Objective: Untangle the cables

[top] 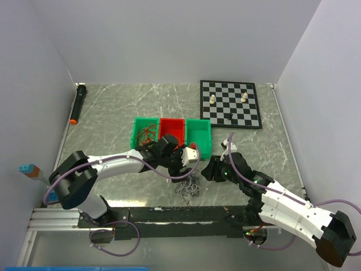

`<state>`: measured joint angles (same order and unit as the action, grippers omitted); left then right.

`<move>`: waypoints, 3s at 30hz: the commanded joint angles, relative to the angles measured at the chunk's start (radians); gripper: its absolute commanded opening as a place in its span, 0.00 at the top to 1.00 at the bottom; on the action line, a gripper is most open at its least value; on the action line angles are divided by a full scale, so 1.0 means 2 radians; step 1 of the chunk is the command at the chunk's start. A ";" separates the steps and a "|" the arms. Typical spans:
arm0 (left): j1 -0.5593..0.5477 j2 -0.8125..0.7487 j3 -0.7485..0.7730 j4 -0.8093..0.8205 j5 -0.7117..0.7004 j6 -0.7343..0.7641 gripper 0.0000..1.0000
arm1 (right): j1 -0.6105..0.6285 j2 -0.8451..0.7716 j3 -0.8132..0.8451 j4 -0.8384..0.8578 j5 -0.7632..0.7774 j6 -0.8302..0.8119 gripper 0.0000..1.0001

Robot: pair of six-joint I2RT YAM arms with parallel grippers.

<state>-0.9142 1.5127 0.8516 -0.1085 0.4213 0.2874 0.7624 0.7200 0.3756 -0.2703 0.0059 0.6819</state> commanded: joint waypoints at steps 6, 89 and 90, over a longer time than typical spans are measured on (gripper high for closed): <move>-0.002 0.022 0.023 0.028 -0.017 0.036 0.52 | -0.021 0.002 -0.024 0.057 -0.044 0.002 0.50; -0.002 -0.177 0.172 -0.187 -0.037 0.016 0.99 | -0.025 0.135 0.002 0.231 -0.206 0.007 0.45; -0.002 -0.177 0.173 -0.187 -0.037 0.015 0.99 | -0.025 0.137 0.002 0.231 -0.206 0.007 0.45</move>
<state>-0.9142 1.1728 1.1782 -0.5289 0.3431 0.3424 0.7193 1.0000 0.3676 0.1284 -0.3904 0.6884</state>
